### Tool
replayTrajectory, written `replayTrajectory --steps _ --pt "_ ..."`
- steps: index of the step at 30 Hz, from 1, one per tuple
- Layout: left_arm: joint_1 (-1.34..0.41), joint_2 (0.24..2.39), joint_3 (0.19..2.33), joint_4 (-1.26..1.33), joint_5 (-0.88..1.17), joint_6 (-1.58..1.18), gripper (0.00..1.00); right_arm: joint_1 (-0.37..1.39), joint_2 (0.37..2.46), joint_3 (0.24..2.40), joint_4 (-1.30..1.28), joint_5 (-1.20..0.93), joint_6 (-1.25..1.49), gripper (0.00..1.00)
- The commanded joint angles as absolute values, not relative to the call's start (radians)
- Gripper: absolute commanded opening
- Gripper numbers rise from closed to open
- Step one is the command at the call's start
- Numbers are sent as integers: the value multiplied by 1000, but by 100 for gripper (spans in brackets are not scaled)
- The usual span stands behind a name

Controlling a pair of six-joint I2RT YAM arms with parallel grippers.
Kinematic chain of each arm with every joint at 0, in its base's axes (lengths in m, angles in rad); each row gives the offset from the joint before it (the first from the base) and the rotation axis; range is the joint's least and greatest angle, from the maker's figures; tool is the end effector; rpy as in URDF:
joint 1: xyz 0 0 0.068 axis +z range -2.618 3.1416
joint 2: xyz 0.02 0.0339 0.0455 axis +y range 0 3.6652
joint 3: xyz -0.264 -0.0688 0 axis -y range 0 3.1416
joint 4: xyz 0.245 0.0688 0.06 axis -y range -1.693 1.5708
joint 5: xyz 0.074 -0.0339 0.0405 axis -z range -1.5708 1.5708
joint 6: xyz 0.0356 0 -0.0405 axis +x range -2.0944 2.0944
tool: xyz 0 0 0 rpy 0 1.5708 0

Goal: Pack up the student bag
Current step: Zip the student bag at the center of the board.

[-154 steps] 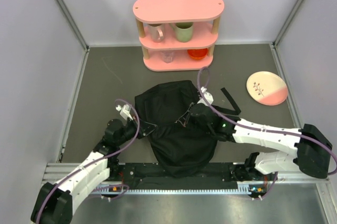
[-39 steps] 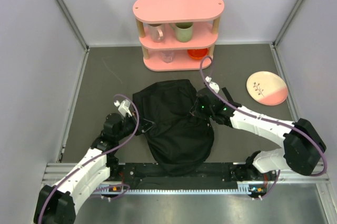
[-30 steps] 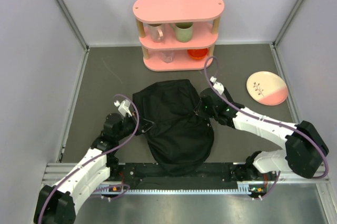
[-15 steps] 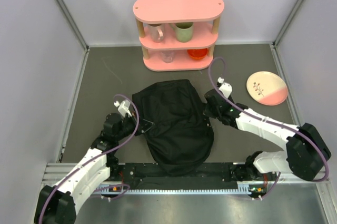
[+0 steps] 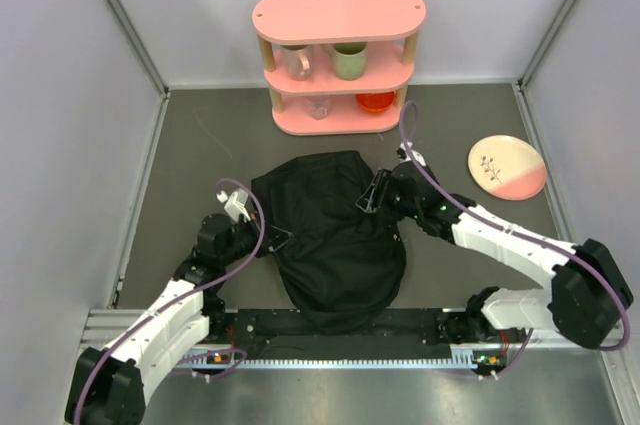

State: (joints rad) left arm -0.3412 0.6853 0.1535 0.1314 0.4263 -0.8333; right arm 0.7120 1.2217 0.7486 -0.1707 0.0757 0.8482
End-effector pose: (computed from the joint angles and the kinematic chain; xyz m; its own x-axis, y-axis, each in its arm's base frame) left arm 0.1413 -0.0658 0.1666 -0.7381 -0.4530 -0.5000 0.1743 0.5878 -0.7900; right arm 0.2006 0.1696 0.2376 -0.7548 0.3365 -0.5630 -0.0597 0.8195 0.5699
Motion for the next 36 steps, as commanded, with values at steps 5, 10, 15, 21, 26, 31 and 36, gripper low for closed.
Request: replayTrajectory --steps 5,10,15,21,26,31,36 --pt "-331 672 196 229 414 -802 0 741 1328 821 -124 -23 835 43" --pt "-331 672 192 232 416 -805 0 749 1374 844 -127 -20 824 34" --pt "-331 666 193 224 419 -805 0 781 1375 876 -196 86 810 34" --pt "-331 667 178 239 417 -813 0 801 1394 896 -225 104 779 40" --pt "-331 667 186 235 417 -813 0 853 1459 994 -349 221 753 19" --pt "-331 667 190 226 419 -807 0 854 1457 1002 -380 279 749 0" --pt "-330 666 215 189 408 -782 0 841 1422 988 -413 382 729 0"
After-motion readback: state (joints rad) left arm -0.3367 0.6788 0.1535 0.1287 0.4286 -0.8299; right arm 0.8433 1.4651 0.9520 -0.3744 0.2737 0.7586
